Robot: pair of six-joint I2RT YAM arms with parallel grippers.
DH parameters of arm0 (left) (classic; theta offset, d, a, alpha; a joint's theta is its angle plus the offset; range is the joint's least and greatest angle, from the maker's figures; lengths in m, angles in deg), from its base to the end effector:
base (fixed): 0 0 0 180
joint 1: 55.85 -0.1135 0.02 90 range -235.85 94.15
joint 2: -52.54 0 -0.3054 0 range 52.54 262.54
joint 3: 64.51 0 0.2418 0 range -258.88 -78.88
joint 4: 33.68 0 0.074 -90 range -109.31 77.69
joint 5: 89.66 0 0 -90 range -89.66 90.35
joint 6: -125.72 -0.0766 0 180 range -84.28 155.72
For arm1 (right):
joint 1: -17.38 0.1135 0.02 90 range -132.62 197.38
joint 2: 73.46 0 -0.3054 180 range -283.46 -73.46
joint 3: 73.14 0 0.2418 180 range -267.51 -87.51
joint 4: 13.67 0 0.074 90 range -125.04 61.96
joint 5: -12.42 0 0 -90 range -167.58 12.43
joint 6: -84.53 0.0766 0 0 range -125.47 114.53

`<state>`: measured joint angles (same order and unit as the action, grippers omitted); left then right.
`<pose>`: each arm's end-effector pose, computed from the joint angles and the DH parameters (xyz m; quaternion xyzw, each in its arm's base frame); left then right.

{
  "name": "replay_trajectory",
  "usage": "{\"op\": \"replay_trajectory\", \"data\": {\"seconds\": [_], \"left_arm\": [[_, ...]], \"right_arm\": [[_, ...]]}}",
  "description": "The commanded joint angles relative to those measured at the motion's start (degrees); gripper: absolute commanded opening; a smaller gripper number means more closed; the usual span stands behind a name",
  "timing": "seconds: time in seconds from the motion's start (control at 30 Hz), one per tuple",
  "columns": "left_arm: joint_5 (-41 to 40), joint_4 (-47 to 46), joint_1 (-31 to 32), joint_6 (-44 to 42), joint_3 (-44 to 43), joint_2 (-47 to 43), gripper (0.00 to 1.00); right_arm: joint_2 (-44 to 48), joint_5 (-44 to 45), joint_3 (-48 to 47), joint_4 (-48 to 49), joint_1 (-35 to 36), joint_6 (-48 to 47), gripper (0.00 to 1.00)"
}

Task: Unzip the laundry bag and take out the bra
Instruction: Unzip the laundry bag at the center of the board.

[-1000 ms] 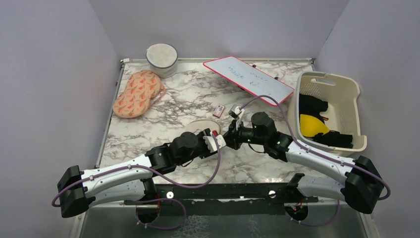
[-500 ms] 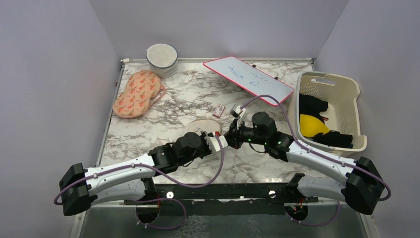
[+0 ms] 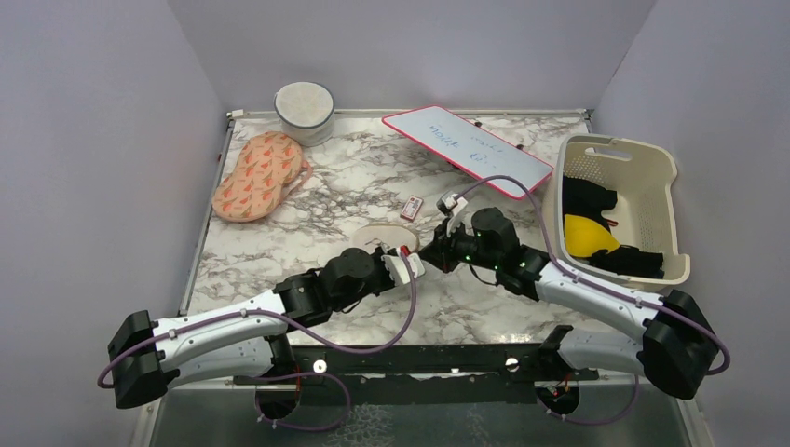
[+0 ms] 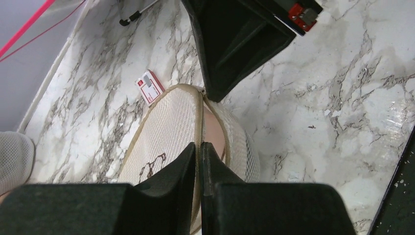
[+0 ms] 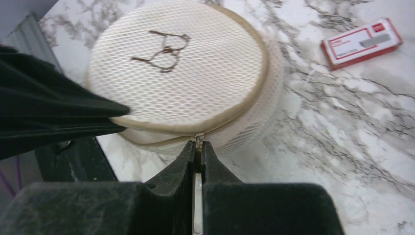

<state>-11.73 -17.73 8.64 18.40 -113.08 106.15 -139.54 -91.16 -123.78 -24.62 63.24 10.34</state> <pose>0.1086 -0.1905 0.2848 0.4916 0.6584 -0.1460 0.5509 0.1697 0.2007 0.2623 -0.2790 0.7989 0.3545 0.3979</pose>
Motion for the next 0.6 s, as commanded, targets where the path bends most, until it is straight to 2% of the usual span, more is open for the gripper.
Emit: {"op": "replay_trajectory", "data": {"seconds": [0.0, 0.17, 0.27, 0.4, 0.57], "left_arm": [[-2.3, -1.5, 0.3, -0.7, 0.2, -2.1, 0.0], [-3.2, -1.6, 0.4, -0.6, 0.4, -2.6, 0.0], [-3.6, -1.8, 0.5, -0.6, 0.5, -2.4, 0.0], [-4.7, -1.5, 0.5, -0.6, -0.2, -0.7, 0.0], [-6.4, 0.8, 0.6, 0.0, -2.2, 2.7, 0.26]], "right_arm": [[-1.8, 2.4, -0.9, -1.6, -4.9, -0.8, 0.01], [-2.5, -3.6, -0.7, -0.5, -11.8, -1.1, 0.01], [-2.5, -6.2, -3.6, -4.4, -11.5, -5.5, 0.01], [0.9, -10.2, -2.5, -2.9, -8.6, -6.7, 0.01], [2.9, -12.0, -0.1, -0.4, -7.1, -2.5, 0.01]]}}
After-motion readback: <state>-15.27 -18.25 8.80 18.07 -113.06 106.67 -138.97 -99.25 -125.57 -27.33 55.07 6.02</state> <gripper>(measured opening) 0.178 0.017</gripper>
